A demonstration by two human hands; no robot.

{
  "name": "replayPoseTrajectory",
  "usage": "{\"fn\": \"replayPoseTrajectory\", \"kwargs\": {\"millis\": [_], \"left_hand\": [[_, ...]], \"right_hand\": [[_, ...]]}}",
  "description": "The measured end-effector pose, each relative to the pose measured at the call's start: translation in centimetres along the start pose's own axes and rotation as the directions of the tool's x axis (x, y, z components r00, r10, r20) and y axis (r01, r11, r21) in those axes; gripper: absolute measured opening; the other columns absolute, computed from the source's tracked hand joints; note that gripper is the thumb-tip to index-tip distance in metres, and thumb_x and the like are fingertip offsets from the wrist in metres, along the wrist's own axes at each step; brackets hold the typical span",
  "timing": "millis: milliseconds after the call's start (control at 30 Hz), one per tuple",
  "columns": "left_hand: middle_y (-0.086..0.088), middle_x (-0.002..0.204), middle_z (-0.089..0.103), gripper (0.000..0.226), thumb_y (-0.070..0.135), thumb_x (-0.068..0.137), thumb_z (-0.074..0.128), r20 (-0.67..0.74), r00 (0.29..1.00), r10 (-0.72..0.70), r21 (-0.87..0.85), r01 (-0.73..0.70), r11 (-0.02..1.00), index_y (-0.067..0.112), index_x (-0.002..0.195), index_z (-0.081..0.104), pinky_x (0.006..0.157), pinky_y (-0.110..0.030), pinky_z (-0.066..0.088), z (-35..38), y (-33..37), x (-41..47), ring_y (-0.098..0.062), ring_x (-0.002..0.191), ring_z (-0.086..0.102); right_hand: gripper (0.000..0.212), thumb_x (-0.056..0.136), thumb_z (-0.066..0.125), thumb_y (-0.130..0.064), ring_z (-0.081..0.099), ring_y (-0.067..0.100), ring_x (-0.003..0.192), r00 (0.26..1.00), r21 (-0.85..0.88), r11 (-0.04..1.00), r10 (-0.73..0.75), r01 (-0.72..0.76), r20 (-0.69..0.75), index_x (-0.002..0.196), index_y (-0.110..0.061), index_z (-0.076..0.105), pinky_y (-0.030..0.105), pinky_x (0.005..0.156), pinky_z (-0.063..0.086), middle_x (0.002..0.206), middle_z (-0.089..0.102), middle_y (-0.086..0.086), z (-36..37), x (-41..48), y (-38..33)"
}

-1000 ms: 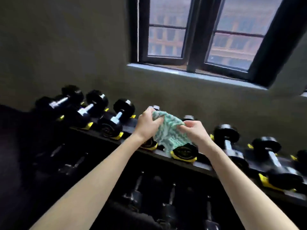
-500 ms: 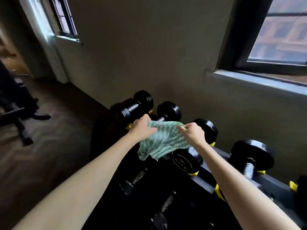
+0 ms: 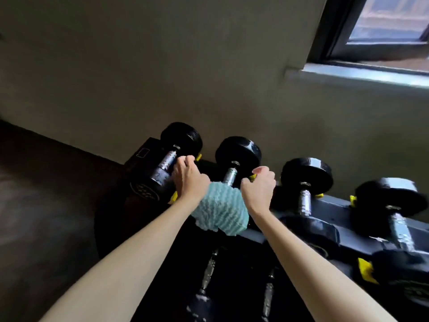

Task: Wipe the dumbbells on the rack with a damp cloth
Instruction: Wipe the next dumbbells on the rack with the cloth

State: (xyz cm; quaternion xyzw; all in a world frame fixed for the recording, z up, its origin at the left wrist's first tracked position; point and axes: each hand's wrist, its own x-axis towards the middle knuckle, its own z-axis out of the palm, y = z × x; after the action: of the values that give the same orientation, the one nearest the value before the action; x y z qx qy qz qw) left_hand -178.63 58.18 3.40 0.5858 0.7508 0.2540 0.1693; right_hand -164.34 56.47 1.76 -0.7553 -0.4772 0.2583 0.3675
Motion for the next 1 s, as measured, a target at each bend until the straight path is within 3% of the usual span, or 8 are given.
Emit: {"fn": "replayPoseTrajectory", "kwargs": {"millis": [67,133,200,267,433,633,767,1000], "left_hand": [[-0.02,0.135,0.042,0.035,0.015,0.095,0.037,0.243,0.968,-0.064,0.022,0.061,0.998,0.0,0.125,0.045,0.102,-0.038,0.031,1.6,-1.0,0.4,-0.035,0.125,0.039],[-0.022,0.138,0.041,0.046,0.028,0.102,0.022,0.456,0.883,-0.11,0.032,0.107,0.994,0.0,0.134,0.039,0.103,-0.039,0.032,2.8,-1.9,0.6,-0.036,0.127,0.039],[-0.021,0.142,0.038,0.055,0.039,0.101,0.02,0.523,0.835,-0.171,-0.02,0.213,0.977,0.004,0.141,0.033,0.103,-0.039,0.032,3.3,-2.4,0.9,-0.034,0.129,0.038],[-0.018,0.137,0.045,0.06,0.047,0.097,0.026,0.523,0.815,-0.25,-0.098,0.349,0.932,0.005,0.135,0.043,0.1,-0.037,0.035,3.8,-2.5,1.7,-0.033,0.124,0.043],[-0.02,0.122,0.054,0.054,0.038,0.094,0.027,0.49,0.821,-0.292,-0.104,0.388,0.916,-0.002,0.121,0.052,0.083,-0.036,0.039,4.8,-2.5,2.0,-0.034,0.108,0.052],[-0.025,0.126,0.048,0.047,0.029,0.099,0.021,0.292,0.946,0.143,0.044,-0.162,0.986,-0.006,0.12,0.044,0.098,-0.043,0.033,5.9,-2.2,0.4,-0.037,0.118,0.042],[-0.02,0.116,0.055,0.054,0.032,0.094,0.019,0.341,0.833,0.436,0.329,-0.54,0.775,-0.003,0.122,0.047,0.103,-0.044,0.032,6.6,-0.8,-1.0,-0.033,0.108,0.051],[-0.029,0.128,0.044,0.045,0.022,0.097,0.026,0.533,0.605,0.591,0.572,-0.773,0.276,-0.009,0.128,0.038,0.106,-0.046,0.027,8.0,2.0,-2.3,-0.039,0.118,0.041]], "right_hand": [[0.018,0.081,0.044,-0.006,0.04,0.02,0.079,0.983,0.098,0.983,0.141,-0.153,0.116,0.068,-0.017,0.045,0.031,0.059,0.029,0.074,0.042,-0.002,2.2,-1.0,0.4],[0.019,0.081,0.04,-0.011,0.046,0.026,0.083,0.959,0.166,0.956,0.21,-0.242,0.188,0.063,-0.015,0.043,0.035,0.062,0.03,0.07,0.048,0.003,3.8,-1.5,0.6],[0.03,0.093,0.036,-0.017,0.037,0.026,0.129,0.942,0.251,0.921,0.241,-0.298,0.232,0.109,-0.011,0.06,0.038,0.096,0.032,0.119,0.056,0.008,4.6,-1.3,1.0],[0.044,0.099,0.037,-0.027,0.006,0.015,0.146,0.919,0.446,0.81,0.276,-0.38,0.281,0.142,-0.02,0.038,0.037,0.117,0.012,0.154,0.021,0.0,4.5,-1.4,1.4],[0.058,0.089,0.053,-0.044,0.027,0.013,0.138,0.863,0.782,0.406,0.395,-0.472,0.316,0.141,-0.022,0.04,0.039,0.113,0.027,0.149,0.032,-0.007,3.5,-1.6,2.3],[0.051,0.104,0.018,-0.029,0.013,0.022,0.145,0.848,0.952,-0.069,0.439,-0.298,0.297,0.15,-0.009,0.011,0.031,0.119,0.012,0.156,0.017,0.015,2.6,-2.6,4.6],[0.054,0.103,0.017,-0.037,0.018,0.034,0.143,0.83,0.923,-0.308,0.433,-0.229,0.351,0.15,-0.012,0.01,0.043,0.112,0.022,0.155,0.016,0.019,2.5,-3.3,5.7],[0.05,0.102,0.025,-0.026,0.016,0.033,0.144,0.772,0.941,-0.214,0.539,-0.261,0.336,0.149,-0.007,0.017,0.041,0.117,0.017,0.153,0.02,0.023,3.8,-4.8,9.3]]}}
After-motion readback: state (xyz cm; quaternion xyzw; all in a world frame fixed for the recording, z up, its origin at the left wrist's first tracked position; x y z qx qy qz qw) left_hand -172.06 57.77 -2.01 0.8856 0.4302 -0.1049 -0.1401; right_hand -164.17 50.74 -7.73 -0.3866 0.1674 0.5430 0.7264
